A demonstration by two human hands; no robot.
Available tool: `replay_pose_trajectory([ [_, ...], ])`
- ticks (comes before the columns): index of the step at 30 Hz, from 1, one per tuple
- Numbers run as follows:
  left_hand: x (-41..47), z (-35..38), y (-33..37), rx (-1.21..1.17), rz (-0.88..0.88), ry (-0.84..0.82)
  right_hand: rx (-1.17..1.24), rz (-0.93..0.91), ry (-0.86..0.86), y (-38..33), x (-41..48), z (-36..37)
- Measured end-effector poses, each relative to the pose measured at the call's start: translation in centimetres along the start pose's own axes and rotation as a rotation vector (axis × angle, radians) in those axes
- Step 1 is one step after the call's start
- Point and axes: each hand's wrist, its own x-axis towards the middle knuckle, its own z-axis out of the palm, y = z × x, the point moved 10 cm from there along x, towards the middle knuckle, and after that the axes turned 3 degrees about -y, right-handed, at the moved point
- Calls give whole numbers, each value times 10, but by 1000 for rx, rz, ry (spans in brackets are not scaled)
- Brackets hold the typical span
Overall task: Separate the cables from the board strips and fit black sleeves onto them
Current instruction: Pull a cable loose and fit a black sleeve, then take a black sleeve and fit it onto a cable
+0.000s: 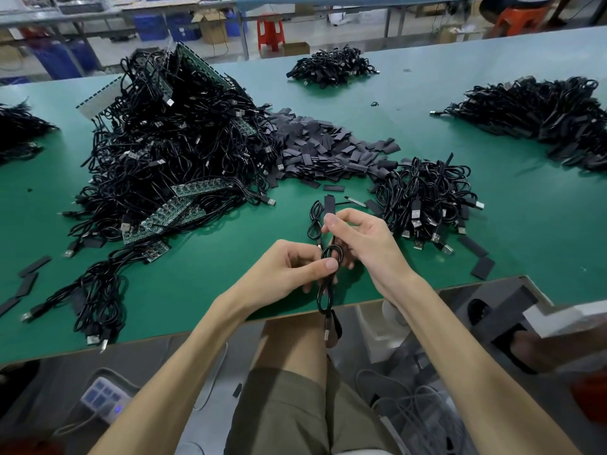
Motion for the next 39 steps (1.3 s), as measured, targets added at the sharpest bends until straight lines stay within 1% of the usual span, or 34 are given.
replay_pose_trajectory([
  [4, -7, -6, 5, -166, -1, 57, 20, -15, -15, 0, 0, 3],
  [6, -2, -13, 21, -181, 30, 86, -8, -7, 1, 1, 2, 2],
  [8, 11, -22, 41, -153, 62, 115, -51, -15, -5, 1, 2, 4],
  [11, 40, -31, 70, -57, 96, 136, -131, -44, -61, -1, 0, 17],
  [13, 66, -28, 83, 6, 91, 140, -162, -18, -91, 3, 0, 23],
  [16, 107, -14, 93, 87, 56, 136, -175, 17, -85, 6, 2, 20],
  [19, 133, 5, 84, 158, -14, 80, -218, 5, -94, 5, 1, 19],
  [22, 134, 8, 66, 202, -16, 97, -249, 5, -106, 8, 1, 18],
  [26, 114, -15, 45, 228, 35, 237, -292, -3, -101, 10, 3, 17],
  [29, 94, -39, 34, 295, 49, 336, -251, -8, -97, 11, 4, 19],
  [34, 63, -77, 7, 418, -66, 481, -266, -14, -98, 9, 2, 20],
  [36, 57, -81, -5, 452, -128, 455, -267, -7, -98, 9, 1, 19],
  [39, 56, -72, -18, 518, -190, 367, -265, -6, -98, 9, 1, 19],
])
